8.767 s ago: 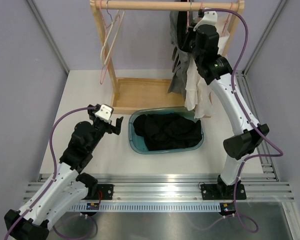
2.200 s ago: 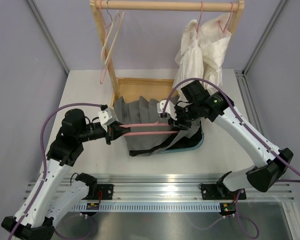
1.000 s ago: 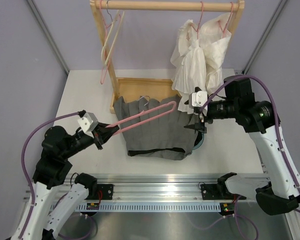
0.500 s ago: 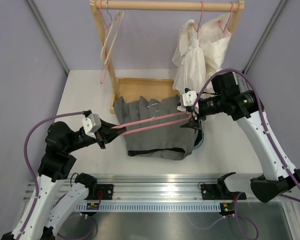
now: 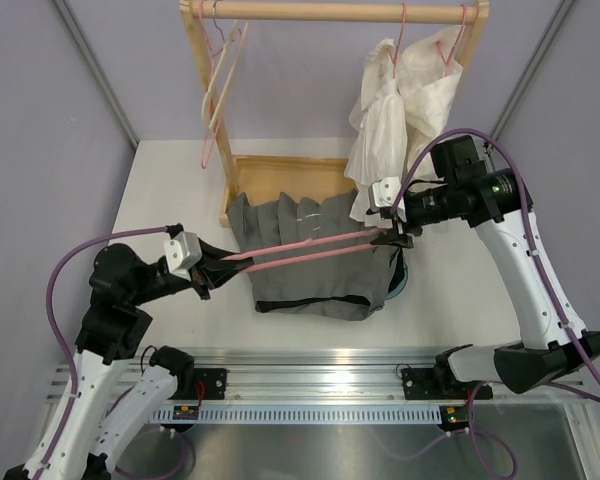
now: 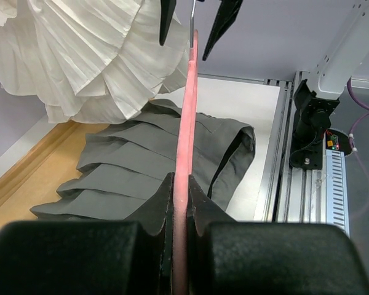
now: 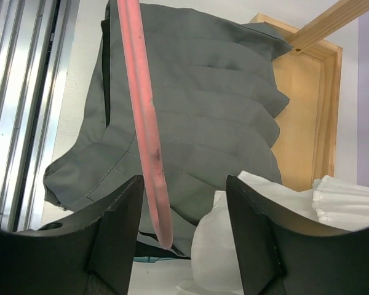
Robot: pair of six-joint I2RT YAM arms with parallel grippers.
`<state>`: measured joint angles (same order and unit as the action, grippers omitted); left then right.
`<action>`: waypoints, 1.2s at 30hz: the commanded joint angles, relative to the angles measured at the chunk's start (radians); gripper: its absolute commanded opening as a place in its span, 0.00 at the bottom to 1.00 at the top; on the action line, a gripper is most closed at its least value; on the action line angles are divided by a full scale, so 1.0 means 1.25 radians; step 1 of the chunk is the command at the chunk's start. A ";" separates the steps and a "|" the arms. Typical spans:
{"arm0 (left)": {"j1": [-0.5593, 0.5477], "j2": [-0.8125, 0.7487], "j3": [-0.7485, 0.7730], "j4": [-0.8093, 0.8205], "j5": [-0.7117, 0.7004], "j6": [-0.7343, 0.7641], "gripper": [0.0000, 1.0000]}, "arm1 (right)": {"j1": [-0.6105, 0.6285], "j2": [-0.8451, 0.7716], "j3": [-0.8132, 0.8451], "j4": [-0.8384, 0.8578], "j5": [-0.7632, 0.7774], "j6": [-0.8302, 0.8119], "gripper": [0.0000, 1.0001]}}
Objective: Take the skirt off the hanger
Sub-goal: Remove the skirt from the hanger, then place the hanger at the clothesline.
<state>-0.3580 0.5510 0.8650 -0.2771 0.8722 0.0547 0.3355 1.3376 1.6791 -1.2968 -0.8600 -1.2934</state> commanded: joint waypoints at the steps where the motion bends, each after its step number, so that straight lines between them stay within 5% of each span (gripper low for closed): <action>1: 0.009 -0.003 0.022 0.089 0.041 -0.014 0.00 | -0.005 0.023 0.034 -0.137 -0.035 -0.081 0.62; 6: 0.019 0.007 0.022 0.139 0.067 -0.040 0.00 | -0.006 0.042 0.037 -0.160 -0.041 -0.087 0.53; 11: 0.027 0.013 0.030 0.141 0.069 -0.040 0.00 | -0.006 0.038 0.057 -0.174 -0.064 -0.087 0.22; 17: 0.042 0.025 0.025 0.138 0.044 -0.040 0.00 | -0.006 0.033 0.093 -0.195 -0.067 -0.056 0.02; 27: 0.072 0.073 0.025 0.115 -0.110 -0.008 0.04 | -0.005 0.005 0.173 -0.230 -0.132 0.031 0.00; 31: 0.079 0.067 0.017 0.159 -0.172 -0.039 0.71 | -0.005 0.011 0.187 -0.211 -0.123 0.092 0.00; 36: 0.079 0.021 0.034 0.203 -0.277 -0.062 0.91 | -0.005 0.027 0.183 -0.168 -0.071 0.177 0.00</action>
<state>-0.2642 0.6216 0.8803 -0.1116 0.6571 0.0013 0.3271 1.3685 1.8809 -1.3666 -0.9451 -1.1736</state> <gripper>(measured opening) 0.895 0.128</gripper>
